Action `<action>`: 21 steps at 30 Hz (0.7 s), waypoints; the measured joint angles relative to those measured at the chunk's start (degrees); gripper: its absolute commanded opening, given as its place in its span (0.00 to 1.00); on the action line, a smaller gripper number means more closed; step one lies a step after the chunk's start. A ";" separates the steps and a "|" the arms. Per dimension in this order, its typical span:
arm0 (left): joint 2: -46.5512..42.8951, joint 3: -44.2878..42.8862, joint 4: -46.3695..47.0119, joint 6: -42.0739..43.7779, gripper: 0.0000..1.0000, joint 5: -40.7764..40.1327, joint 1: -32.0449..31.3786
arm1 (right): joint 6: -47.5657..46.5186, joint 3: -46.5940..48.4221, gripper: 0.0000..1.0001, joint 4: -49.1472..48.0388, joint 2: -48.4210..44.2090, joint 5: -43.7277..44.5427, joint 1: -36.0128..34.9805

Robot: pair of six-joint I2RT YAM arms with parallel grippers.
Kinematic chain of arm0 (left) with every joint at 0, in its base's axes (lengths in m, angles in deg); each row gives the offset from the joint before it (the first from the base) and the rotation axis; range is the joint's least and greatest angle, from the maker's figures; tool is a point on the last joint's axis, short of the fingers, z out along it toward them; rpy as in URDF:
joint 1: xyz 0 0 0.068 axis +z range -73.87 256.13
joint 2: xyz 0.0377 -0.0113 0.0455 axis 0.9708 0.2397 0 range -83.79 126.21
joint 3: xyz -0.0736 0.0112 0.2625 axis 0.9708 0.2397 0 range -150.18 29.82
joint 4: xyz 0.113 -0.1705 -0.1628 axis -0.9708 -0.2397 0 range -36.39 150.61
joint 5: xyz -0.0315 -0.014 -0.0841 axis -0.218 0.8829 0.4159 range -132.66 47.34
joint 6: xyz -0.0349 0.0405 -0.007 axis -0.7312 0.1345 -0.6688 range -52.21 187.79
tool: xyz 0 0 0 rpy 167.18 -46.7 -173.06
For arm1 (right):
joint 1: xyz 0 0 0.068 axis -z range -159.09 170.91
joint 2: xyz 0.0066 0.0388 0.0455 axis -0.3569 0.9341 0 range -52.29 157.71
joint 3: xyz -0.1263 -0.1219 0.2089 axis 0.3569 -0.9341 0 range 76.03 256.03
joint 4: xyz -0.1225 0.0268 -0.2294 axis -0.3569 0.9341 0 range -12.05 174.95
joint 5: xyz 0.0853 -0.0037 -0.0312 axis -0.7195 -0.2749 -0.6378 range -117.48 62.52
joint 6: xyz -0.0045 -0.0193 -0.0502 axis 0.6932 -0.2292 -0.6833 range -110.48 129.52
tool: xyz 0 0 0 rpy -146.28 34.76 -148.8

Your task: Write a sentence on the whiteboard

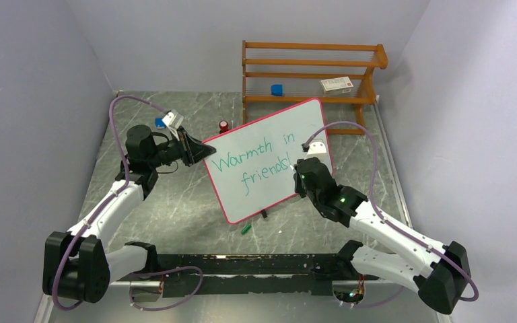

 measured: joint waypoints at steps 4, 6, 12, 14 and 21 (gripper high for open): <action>0.00 0.00 0.00 0.00 0.05 0.00 0.00 | 0.31 -0.26 0.00 0.22 -0.11 -0.17 0.00; 0.00 0.00 0.00 0.00 0.05 0.00 0.00 | 0.48 -0.33 0.00 0.26 -0.13 -0.22 0.00; 0.00 0.00 0.00 0.00 0.05 0.00 0.00 | 0.72 -0.39 0.00 0.24 -0.24 -0.22 0.00; 0.00 0.00 0.00 0.00 0.05 0.00 0.00 | 0.72 -0.39 0.00 0.24 -0.24 -0.24 0.00; 0.00 0.00 0.00 0.00 0.05 0.00 0.00 | 0.70 -0.39 0.00 0.26 -0.31 -0.35 0.00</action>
